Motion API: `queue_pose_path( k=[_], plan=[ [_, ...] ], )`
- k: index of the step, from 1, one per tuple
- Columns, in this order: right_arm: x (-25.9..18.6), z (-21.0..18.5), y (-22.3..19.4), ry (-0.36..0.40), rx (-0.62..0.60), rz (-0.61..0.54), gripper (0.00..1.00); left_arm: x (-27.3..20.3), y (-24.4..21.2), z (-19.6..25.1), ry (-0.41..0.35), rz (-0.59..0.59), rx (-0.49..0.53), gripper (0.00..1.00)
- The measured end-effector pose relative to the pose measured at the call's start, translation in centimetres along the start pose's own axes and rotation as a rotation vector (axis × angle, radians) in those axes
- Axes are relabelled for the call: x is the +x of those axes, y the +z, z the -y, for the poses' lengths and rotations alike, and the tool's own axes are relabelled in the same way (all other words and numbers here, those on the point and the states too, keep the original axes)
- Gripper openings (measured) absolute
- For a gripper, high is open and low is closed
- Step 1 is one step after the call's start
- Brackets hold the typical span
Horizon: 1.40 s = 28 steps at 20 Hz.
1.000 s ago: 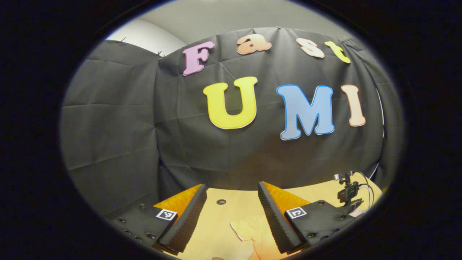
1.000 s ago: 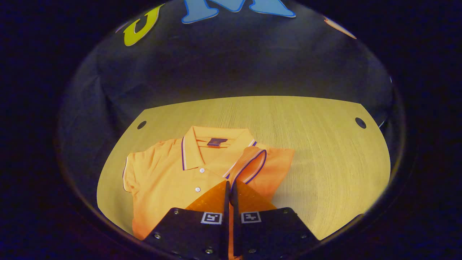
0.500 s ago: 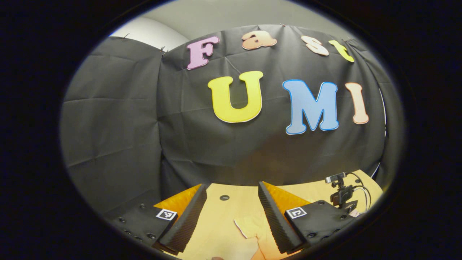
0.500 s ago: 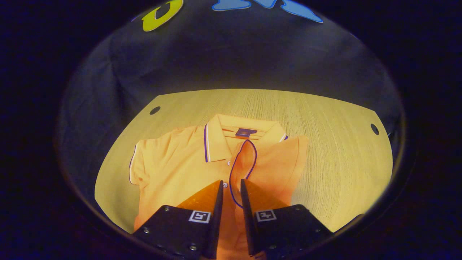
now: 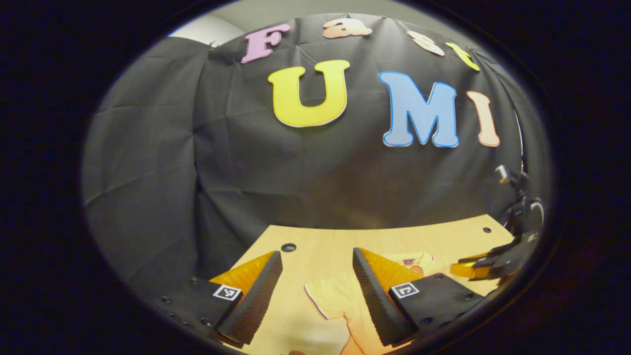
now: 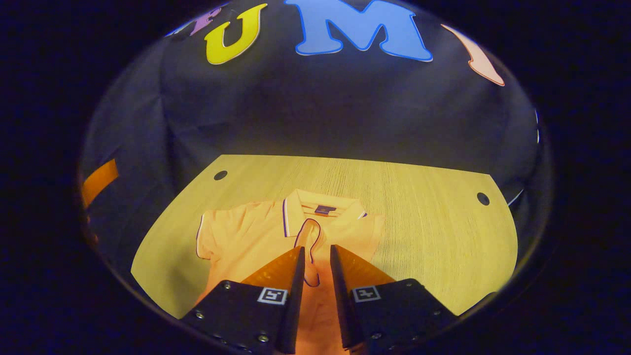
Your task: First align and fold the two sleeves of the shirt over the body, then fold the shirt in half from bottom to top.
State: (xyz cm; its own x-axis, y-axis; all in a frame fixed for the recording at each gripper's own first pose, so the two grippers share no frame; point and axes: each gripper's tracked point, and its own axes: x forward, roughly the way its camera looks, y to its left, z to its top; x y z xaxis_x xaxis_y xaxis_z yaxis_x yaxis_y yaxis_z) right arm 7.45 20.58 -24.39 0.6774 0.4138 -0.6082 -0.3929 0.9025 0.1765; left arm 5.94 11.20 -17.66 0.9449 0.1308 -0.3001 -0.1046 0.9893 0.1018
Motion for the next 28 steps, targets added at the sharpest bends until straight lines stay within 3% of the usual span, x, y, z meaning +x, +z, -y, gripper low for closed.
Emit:
queue_pose_path(
  k=[5,13,18,24,26,28],
  plan=[
    [-5.6,-0.7,1.8,-0.015,0.059,0.059,0.34,5.0,-6.9,-0.2,-0.019,-0.105,-0.019,0.95],
    [-10.6,2.4,1.6,-0.142,0.142,0.072,0.33,10.6,-17.6,-0.4,-0.002,-0.300,-0.088,0.95],
    [-12.5,4.8,0.4,-0.226,0.170,0.057,0.34,12.6,-21.6,0.0,0.005,-0.379,-0.102,0.95],
    [-13.7,6.3,-0.1,-0.271,0.185,0.050,0.34,13.2,-23.5,0.1,0.030,-0.418,-0.107,0.95],
    [-13.7,6.5,-0.3,-0.276,0.188,0.047,0.34,13.5,-23.6,-0.2,0.056,-0.420,-0.078,0.89],
    [-13.6,6.6,-0.6,-0.275,0.197,0.042,0.34,13.7,-23.5,-0.1,0.070,-0.412,-0.071,0.53]
  ],
)
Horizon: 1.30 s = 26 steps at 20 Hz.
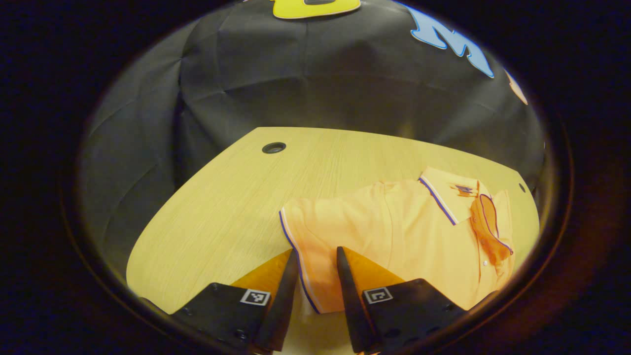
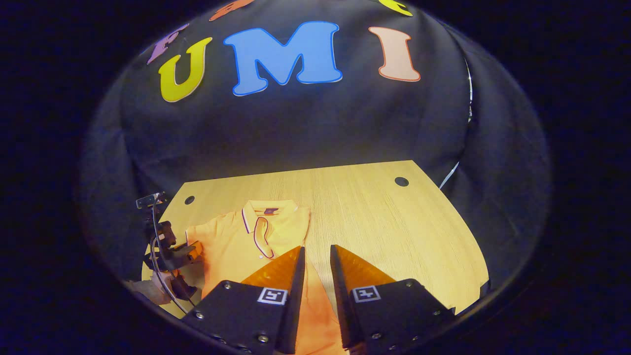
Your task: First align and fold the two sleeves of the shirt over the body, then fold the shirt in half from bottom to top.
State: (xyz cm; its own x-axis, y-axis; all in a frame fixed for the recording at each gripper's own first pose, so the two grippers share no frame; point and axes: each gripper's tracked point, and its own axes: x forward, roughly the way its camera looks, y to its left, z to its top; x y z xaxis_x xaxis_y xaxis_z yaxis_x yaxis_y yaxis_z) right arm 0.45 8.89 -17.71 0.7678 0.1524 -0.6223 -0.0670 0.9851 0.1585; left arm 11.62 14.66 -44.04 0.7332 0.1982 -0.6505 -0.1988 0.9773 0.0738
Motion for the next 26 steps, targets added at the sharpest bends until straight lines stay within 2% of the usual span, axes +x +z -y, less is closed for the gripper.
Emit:
queue_pose_path(
  k=[1,2,4,5,7,11,13,14,18,21,24,25,26],
  plan=[
    [0.1,0.0,-0.1,0.001,0.002,-0.003,0.34,0.0,-0.1,-0.1,0.004,-0.002,0.000,0.48],
    [0.1,0.1,-0.3,0.001,0.001,-0.006,0.34,0.0,-0.1,0.0,0.005,-0.003,0.003,0.29],
    [0.1,0.3,-0.5,0.000,0.002,-0.009,0.34,0.1,0.1,0.1,0.014,0.006,0.017,0.29],
    [0.1,0.3,-0.4,0.001,0.004,-0.009,0.34,0.0,0.3,0.3,0.013,0.003,0.028,0.07],
    [0.0,0.6,-0.5,-0.001,0.008,-0.010,0.34,0.2,0.6,0.8,0.015,0.002,0.055,0.09],
    [-0.2,1.3,-0.6,-0.011,0.021,-0.006,0.34,-0.6,3.0,3.7,-0.024,0.057,0.133,0.05],
    [-0.4,1.8,-0.8,-0.019,0.032,-0.007,0.34,-1.4,4.4,6.4,-0.069,0.093,0.179,0.10],
    [-0.5,2.0,-1.0,-0.023,0.040,-0.008,0.34,-1.8,5.0,8.0,-0.096,0.108,0.202,0.07],
    [-0.9,3.2,-1.8,-0.044,0.076,-0.012,0.34,-3.5,6.3,15.3,-0.220,0.149,0.293,0.09],
    [-1.4,4.2,-2.2,-0.064,0.094,-0.009,0.34,-4.6,5.6,19.1,-0.291,0.141,0.335,0.10],
    [-1.9,5.2,-2.8,-0.081,0.114,-0.014,0.34,-4.4,4.4,21.7,-0.329,0.123,0.374,0.09],
    [-2.0,5.6,-3.0,-0.086,0.119,-0.016,0.34,-4.9,3.8,22.8,-0.350,0.113,0.378,0.16],
    [-2.2,5.9,-3.2,-0.090,0.124,-0.018,0.34,-5.1,3.5,23.2,-0.359,0.108,0.384,0.30]
  ],
)
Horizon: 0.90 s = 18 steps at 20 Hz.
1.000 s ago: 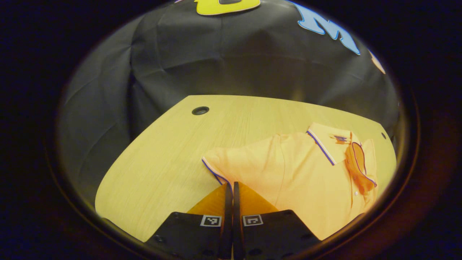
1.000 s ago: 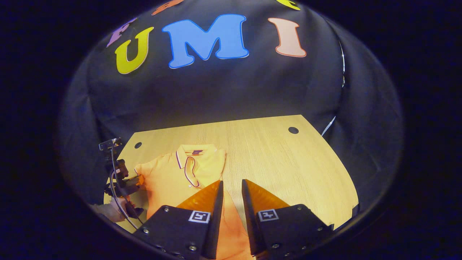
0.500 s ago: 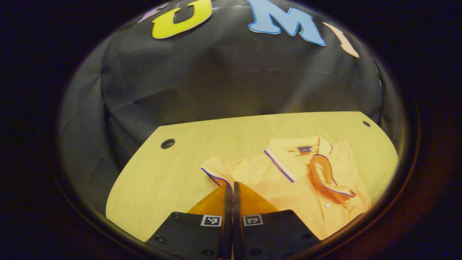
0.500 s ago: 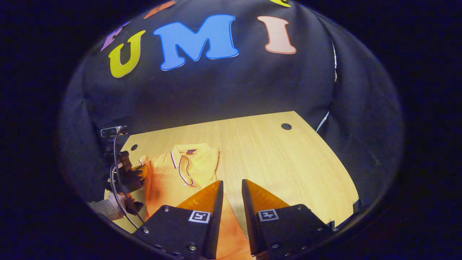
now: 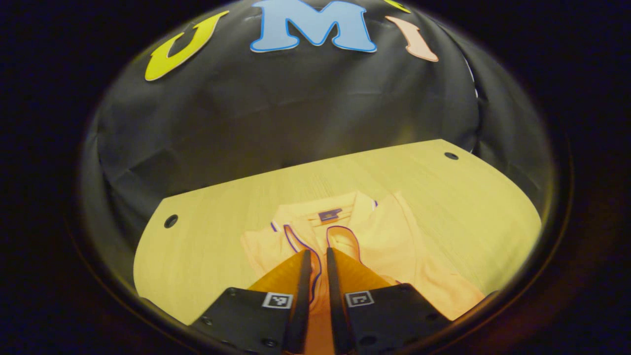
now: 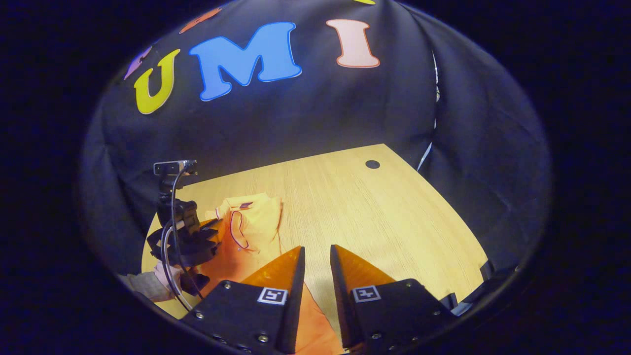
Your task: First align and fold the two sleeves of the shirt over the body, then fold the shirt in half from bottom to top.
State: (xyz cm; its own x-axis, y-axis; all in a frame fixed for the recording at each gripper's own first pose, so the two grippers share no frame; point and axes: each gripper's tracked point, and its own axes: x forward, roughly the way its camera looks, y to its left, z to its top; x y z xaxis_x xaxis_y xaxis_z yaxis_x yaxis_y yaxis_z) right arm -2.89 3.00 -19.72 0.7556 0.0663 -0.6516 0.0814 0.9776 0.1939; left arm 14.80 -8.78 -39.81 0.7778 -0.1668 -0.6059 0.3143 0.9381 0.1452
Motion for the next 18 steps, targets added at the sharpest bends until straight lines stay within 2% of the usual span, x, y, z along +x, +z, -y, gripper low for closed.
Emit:
queue_pose_path(
  k=[1,3,4,6,7,8,9,11,12,14,15,17,18],
  plan=[
    [0.0,0.2,-0.3,-0.002,0.002,-0.004,0.34,0.1,0.3,0.3,-0.002,-0.002,0.004,0.42],
    [0.0,0.6,-1.0,-0.003,0.004,-0.017,0.34,-0.3,0.3,0.2,-0.001,-0.002,-0.007,0.45],
    [0.0,0.8,-1.5,-0.002,0.004,-0.025,0.34,-0.7,0.3,0.1,-0.002,-0.001,-0.019,0.53],
    [0.2,0.8,-2.4,0.005,-0.001,-0.041,0.34,-1.8,-0.2,-0.7,0.007,0.000,-0.031,0.60],
    [0.3,0.7,-2.9,0.011,-0.006,-0.050,0.34,-2.5,-0.5,-1.1,0.009,-0.001,-0.036,0.60],
    [0.4,0.7,-3.5,0.018,-0.013,-0.060,0.34,-3.5,-0.8,-1.5,0.015,-0.001,-0.041,0.67],
    [0.5,0.6,-3.9,0.027,-0.022,-0.071,0.34,-4.6,-1.4,-1.9,0.016,-0.004,-0.046,0.66],
    [0.8,0.3,-5.2,0.046,-0.043,-0.096,0.34,-6.8,-2.8,-2.7,0.026,-0.017,-0.051,0.69],
    [1.0,0.1,-5.9,0.057,-0.054,-0.111,0.34,-7.9,-3.9,-3.3,0.042,-0.029,-0.050,0.75],
    [1.2,-0.2,-7.2,0.088,-0.076,-0.141,0.34,-10.6,-6.1,-4.0,0.059,-0.055,-0.062,0.75],
    [1.3,-0.2,-8.0,0.099,-0.094,-0.155,0.38,-11.9,-7.3,-4.4,0.063,-0.070,-0.068,0.75],
    [1.3,-0.7,-9.2,0.128,-0.118,-0.178,0.38,-15.0,-10.0,-5.1,0.083,-0.105,-0.076,0.78],
    [1.3,-0.9,-10.0,0.142,-0.129,-0.191,0.41,-16.3,-11.1,-5.4,0.093,-0.120,-0.080,0.78]
  ],
)
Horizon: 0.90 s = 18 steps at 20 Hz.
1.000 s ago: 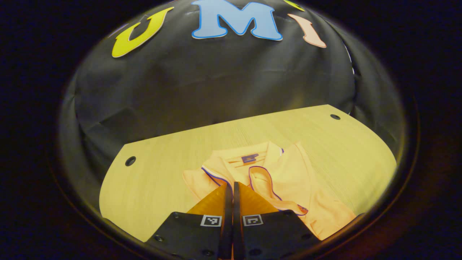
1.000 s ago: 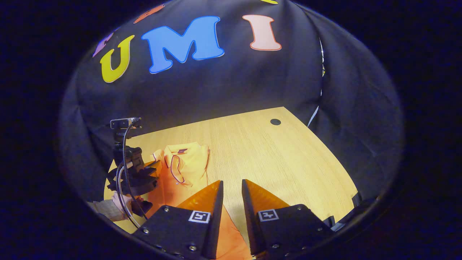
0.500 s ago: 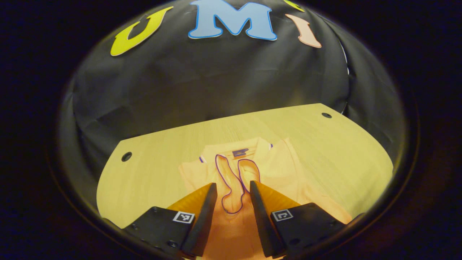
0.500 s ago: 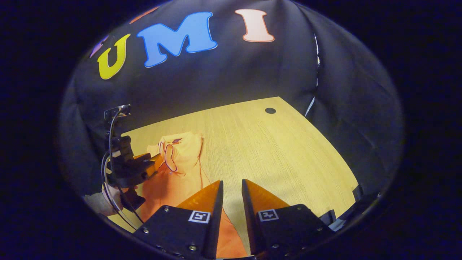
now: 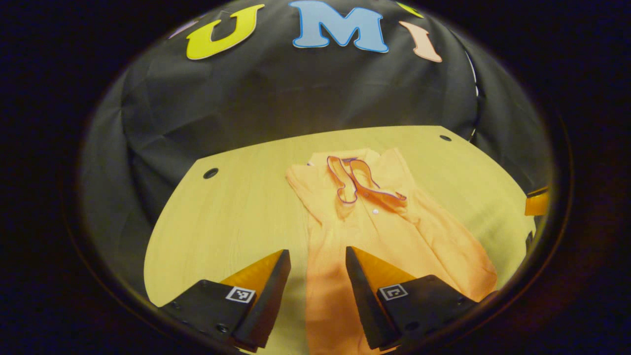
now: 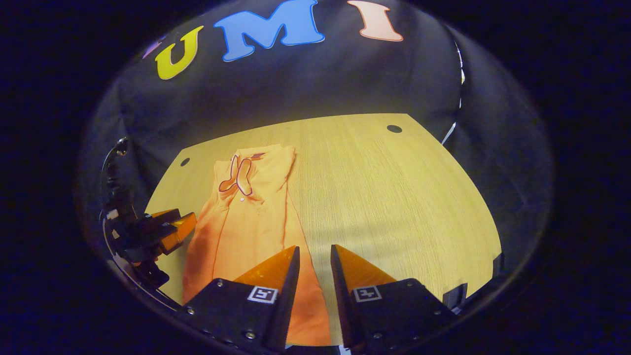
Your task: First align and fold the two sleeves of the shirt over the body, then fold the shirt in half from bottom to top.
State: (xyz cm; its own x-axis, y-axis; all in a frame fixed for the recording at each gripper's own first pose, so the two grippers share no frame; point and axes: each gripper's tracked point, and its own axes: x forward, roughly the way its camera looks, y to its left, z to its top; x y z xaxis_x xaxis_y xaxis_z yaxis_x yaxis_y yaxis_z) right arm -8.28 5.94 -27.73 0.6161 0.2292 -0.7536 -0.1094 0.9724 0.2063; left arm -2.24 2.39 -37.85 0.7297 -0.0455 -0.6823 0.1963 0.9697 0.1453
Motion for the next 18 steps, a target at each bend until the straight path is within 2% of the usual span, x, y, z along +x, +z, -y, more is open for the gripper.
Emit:
queue_pose_path(
  k=[1,2,3,4,5,6,7,8,9,10,11,18],
  plan=[
    [0.0,-0.2,-0.7,0.010,-0.020,-0.014,0.48,-1.1,-1.1,-0.2,0.003,-0.014,-0.011,0.87],
    [0.1,-0.3,-1.4,0.016,-0.033,-0.027,0.49,-2.5,-2.4,-0.4,0.009,-0.028,-0.028,0.92],
    [0.0,-0.8,-2.1,0.041,-0.040,-0.046,0.47,-3.5,-3.5,-0.6,0.012,-0.042,-0.040,0.91],
    [0.3,-1.0,-2.9,0.048,-0.049,-0.064,0.60,-4.4,-4.7,-0.7,0.020,-0.054,-0.053,0.91],
    [0.5,-1.1,-3.8,0.055,-0.062,-0.082,0.67,-5.4,-5.7,-0.7,0.023,-0.068,-0.067,0.95],
    [0.6,-0.9,-4.6,0.061,-0.075,-0.097,0.68,-6.3,-6.7,-0.5,0.025,-0.081,-0.078,0.95],
    [0.4,-0.9,-5.4,0.066,-0.086,-0.115,0.65,-7.1,-7.5,-0.3,0.020,-0.094,-0.088,0.94],
    [0.4,-0.8,-6.1,0.070,-0.096,-0.134,0.69,-7.9,-8.3,0.0,0.010,-0.106,-0.098,0.92],
    [0.6,-0.8,-6.8,0.076,-0.105,-0.156,0.70,-8.5,-9.1,0.5,-0.001,-0.117,-0.104,0.96],
    [0.8,-0.6,-7.6,0.079,-0.114,-0.175,0.71,-9.1,-9.9,0.8,-0.008,-0.129,-0.104,0.96],
    [0.9,-0.6,-8.4,0.081,-0.123,-0.194,0.71,-9.4,-10.6,1.0,-0.011,-0.143,-0.102,0.93],
    [1.0,-1.3,-12.8,0.105,-0.186,-0.296,0.71,-11.0,-15.5,1.4,0.010,-0.224,-0.116,0.94]
  ],
)
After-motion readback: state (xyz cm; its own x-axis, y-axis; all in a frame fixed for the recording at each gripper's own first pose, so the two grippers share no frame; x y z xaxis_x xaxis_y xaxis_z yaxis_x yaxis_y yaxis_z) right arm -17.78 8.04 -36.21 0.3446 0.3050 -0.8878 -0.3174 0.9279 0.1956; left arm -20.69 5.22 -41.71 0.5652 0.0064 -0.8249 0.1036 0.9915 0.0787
